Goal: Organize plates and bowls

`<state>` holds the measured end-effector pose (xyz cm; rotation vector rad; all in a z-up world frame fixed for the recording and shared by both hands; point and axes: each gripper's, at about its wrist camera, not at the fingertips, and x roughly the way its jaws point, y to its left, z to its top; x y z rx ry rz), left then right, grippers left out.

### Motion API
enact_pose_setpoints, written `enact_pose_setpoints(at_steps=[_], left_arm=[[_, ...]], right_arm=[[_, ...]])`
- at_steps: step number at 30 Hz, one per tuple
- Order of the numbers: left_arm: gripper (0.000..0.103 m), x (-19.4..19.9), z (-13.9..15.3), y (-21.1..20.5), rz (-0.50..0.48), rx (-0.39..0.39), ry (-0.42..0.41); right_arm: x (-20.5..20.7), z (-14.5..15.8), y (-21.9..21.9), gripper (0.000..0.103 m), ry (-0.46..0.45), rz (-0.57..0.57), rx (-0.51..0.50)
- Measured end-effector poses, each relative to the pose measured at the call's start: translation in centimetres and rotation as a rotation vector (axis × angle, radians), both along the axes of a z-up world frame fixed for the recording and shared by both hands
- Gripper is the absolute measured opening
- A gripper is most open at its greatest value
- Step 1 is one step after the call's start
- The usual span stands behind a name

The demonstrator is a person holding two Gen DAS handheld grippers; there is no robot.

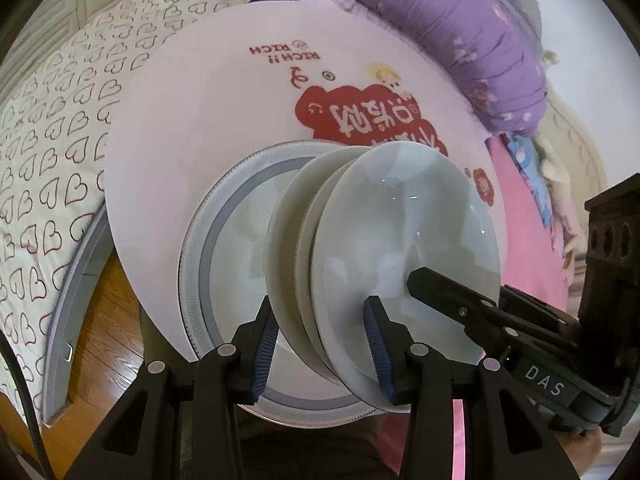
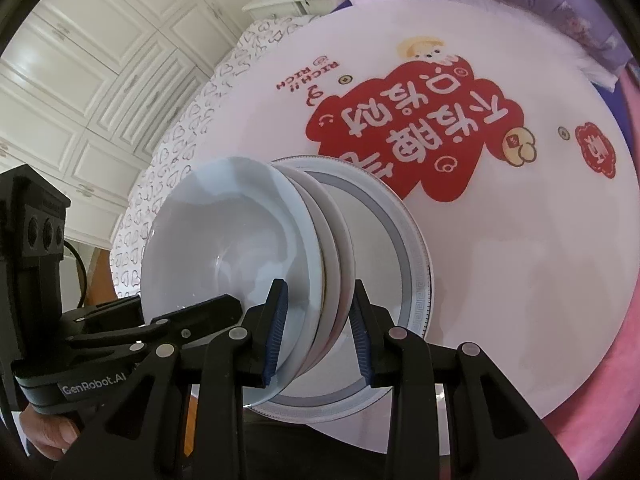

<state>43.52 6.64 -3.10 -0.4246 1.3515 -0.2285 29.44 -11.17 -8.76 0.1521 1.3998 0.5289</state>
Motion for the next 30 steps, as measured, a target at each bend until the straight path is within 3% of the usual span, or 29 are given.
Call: enact_pose_setpoints(at_steps=[10, 12, 13, 15, 17, 18, 19, 20, 23, 30], left_arm=[[0.041, -0.5, -0.1, 0.0, -0.011, 0.007, -0.036], [0.051, -0.8, 0.4, 0.1, -0.006, 0.031, -0.071], [0.057, -1.0, 0.7, 0.0, -0.004, 0.040, -0.089], [0.076, -1.4, 1.3, 0.2, 0.011, 0.062, -0.121], [0.092, -2.0, 1.8, 0.6, 0.033, 0.079, -0.148], [0.096, -2.4, 2.1, 0.8, 0.047, 0.082, -0.169], [0.096, -2.9, 2.6, 1.0, 0.059, 0.097, -0.194], [0.096, -3.3, 2.8, 1.0, 0.068, 0.116, -0.212], [0.102, -5.2, 3.9, 0.9, 0.098, 0.164, -0.285], [0.102, -12.4, 7.5, -0.9, 0.138, 0.288, -0.513]], right_arm=[[0.0, -0.3, -0.3, 0.034, -0.005, -0.012, 0.032], [0.0, -0.1, -0.5, 0.036, -0.013, -0.018, 0.047], [-0.1, 0.1, -0.7, 0.047, -0.026, -0.025, 0.064], [-0.2, 0.9, -1.1, 0.056, -0.062, -0.047, 0.061], [0.0, 1.6, -1.8, 0.078, -0.098, -0.073, 0.072], [0.1, 1.8, -2.2, 0.084, -0.108, -0.090, 0.081], [0.1, 2.1, -2.6, 0.098, -0.121, -0.107, 0.095], [0.0, 2.4, -3.0, 0.103, -0.139, -0.121, 0.107], [-0.5, 3.5, -3.9, 0.103, -0.182, -0.151, 0.132], [-4.3, 7.2, -5.4, 0.103, -0.336, -0.207, 0.156]])
